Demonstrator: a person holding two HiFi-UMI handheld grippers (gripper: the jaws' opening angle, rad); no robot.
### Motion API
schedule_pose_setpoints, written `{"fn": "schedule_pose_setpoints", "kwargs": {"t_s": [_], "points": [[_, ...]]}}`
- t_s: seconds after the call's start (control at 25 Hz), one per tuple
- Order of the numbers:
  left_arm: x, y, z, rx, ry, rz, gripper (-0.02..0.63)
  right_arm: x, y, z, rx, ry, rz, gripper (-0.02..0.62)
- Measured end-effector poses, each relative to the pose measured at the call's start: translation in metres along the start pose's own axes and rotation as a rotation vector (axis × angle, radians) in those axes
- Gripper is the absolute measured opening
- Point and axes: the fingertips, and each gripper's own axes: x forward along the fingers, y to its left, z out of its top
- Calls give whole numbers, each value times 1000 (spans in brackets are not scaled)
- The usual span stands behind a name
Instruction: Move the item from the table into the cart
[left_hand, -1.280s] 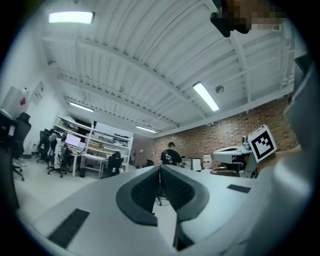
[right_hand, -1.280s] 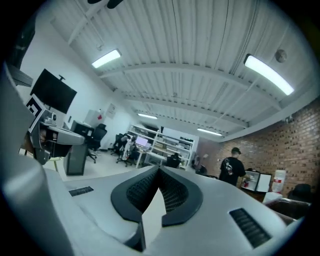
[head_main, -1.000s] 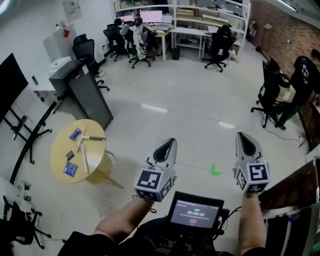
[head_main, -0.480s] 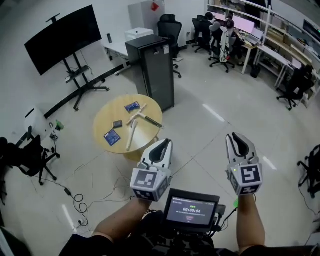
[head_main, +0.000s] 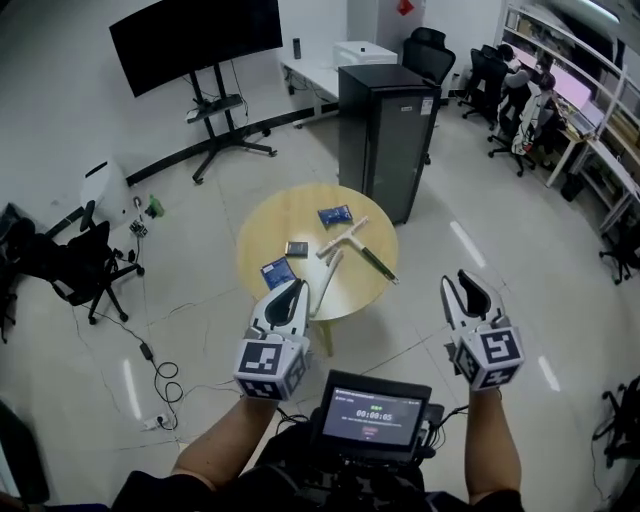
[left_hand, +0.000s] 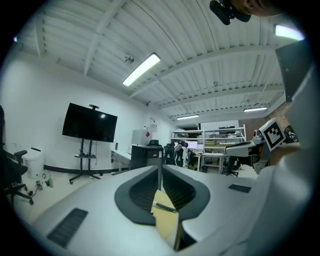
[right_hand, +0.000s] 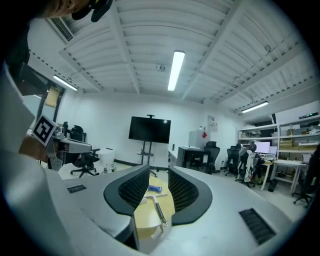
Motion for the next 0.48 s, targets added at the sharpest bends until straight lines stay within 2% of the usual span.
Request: {"fn": "schedule_pose_setpoints", "kwargs": {"t_s": [0.12, 0.24, 0.36, 0.4, 0.48], "points": [[30, 72, -1, -2, 5, 51, 52, 78, 15, 3, 7, -3, 32, 115], [55, 126, -1, -11, 20, 114, 55, 142, 27, 5, 11, 13, 82, 115], [81, 158, -3, -13, 38, 160, 55, 197, 27, 2, -1, 34, 141, 116], [92, 167, -4, -9, 43, 176, 55, 216, 24, -1, 7, 39, 162, 144], [111, 181, -5, -4, 59, 213, 67, 252, 19, -10, 25, 51, 204, 147]]}}
